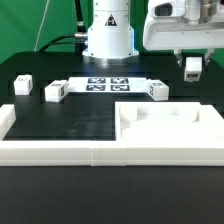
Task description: Assemble one leg
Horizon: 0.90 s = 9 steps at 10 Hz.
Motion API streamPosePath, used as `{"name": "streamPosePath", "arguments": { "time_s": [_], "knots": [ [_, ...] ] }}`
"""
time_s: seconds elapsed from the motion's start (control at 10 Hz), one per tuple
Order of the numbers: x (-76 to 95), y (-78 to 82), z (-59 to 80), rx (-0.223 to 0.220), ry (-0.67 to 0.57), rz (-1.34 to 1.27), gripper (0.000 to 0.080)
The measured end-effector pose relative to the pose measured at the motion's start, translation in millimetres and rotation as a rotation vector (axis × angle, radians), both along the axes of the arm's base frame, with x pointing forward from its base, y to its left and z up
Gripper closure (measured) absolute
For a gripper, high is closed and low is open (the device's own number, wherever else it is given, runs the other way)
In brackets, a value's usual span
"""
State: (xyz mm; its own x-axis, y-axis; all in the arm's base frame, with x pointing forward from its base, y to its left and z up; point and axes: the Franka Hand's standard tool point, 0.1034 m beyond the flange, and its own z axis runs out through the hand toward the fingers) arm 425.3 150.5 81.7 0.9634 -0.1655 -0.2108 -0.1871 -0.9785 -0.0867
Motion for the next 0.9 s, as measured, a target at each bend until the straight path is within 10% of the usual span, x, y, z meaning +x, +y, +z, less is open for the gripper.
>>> {"name": "streamPosePath", "arguments": {
  "time_s": [0.6, 0.9],
  "knots": [
    [0.4, 6.5, 18.4, -0.004, -0.408, 0.006, 0.0509],
    [12.1, -16.8, 17.3, -0.030, -0.397, 0.146, 0.0509]
  ]
}}
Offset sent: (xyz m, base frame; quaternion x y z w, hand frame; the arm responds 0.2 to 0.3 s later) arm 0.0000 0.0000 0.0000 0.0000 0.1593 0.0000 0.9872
